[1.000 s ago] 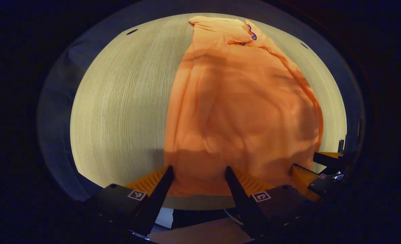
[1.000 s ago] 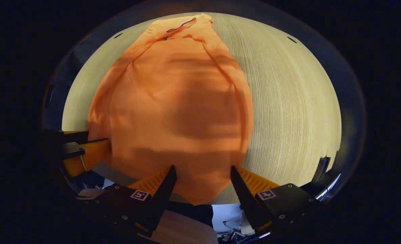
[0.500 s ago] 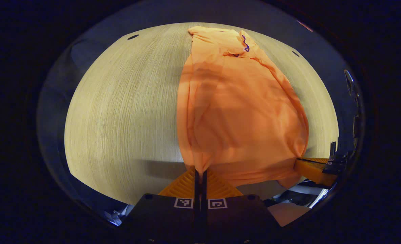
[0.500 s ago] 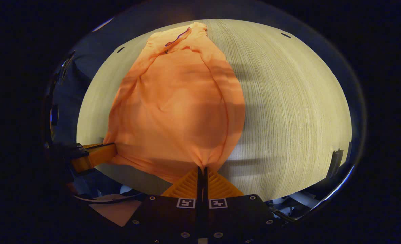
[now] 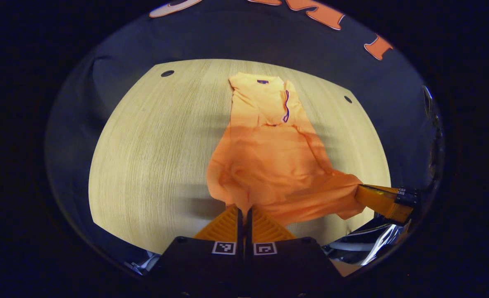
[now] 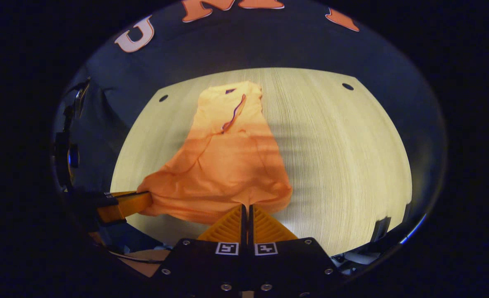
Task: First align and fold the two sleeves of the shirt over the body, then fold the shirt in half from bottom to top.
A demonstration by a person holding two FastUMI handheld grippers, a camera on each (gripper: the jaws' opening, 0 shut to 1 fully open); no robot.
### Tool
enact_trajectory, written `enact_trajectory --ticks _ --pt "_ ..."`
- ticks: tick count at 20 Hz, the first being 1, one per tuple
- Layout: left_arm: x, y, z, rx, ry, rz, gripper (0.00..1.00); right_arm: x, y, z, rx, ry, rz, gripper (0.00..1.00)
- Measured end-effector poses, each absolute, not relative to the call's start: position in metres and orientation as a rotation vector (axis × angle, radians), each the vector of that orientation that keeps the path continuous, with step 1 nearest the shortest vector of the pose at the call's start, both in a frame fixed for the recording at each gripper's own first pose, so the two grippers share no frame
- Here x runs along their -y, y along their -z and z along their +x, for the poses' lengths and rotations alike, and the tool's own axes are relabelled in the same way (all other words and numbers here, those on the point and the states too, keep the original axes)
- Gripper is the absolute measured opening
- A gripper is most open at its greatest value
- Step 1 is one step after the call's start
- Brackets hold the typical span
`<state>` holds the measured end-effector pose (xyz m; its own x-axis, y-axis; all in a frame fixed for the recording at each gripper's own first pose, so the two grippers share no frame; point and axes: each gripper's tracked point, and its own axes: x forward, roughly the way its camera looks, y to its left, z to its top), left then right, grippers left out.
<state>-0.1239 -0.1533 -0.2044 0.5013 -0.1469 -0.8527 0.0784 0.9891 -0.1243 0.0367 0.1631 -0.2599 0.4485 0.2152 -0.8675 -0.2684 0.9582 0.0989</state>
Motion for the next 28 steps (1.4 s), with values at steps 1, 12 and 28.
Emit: enact_trajectory --ticks 1,12,28 --pt "0.151 0.195 -0.108 -1.01 0.132 -0.09 0.01 -0.166 0.247 0.052 -1.022 -0.306 -0.071 0.0" --pt "0.142 0.142 0.053 -0.835 0.1 -0.074 0.01 -0.186 0.192 0.216 -0.795 -0.278 -0.078 0.0" --pt "0.154 0.159 0.07 -0.916 0.18 -0.088 0.01 -0.244 0.383 0.112 -1.11 -0.481 -0.165 0.65"
